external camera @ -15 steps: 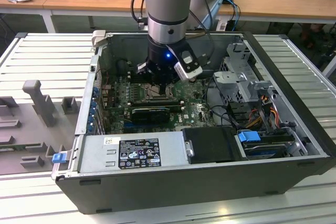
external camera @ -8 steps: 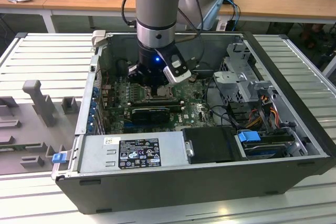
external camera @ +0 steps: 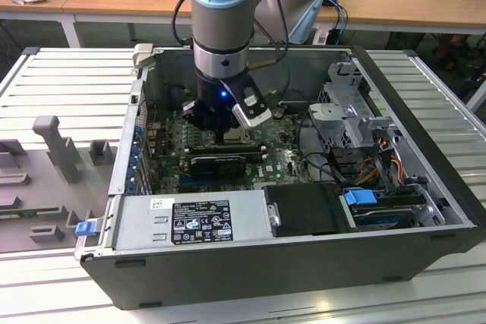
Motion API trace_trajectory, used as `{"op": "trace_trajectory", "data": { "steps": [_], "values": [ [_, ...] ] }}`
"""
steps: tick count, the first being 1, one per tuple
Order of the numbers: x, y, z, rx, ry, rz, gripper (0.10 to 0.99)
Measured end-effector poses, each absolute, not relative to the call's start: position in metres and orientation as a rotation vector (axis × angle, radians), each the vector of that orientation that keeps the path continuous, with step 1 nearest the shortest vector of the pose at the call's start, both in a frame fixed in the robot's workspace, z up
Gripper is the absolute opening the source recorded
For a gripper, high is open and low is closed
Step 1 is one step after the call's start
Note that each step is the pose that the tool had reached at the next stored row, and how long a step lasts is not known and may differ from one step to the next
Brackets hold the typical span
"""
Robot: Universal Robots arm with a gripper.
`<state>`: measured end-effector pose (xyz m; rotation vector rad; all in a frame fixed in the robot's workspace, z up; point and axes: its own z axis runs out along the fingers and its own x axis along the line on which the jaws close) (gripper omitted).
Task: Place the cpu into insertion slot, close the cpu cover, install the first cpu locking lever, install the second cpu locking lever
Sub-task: 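Install the second cpu locking lever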
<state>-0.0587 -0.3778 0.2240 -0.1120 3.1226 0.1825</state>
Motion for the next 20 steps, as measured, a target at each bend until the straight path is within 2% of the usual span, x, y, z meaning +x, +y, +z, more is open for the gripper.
{"op": "trace_trajectory", "data": {
  "steps": [4, 20],
  "values": [
    [-0.061, -0.378, 0.215, -0.143, 3.122, 0.190, 0.106],
    [-0.076, -0.388, 0.204, -0.142, 3.102, 0.347, 0.106]
  ]
}}
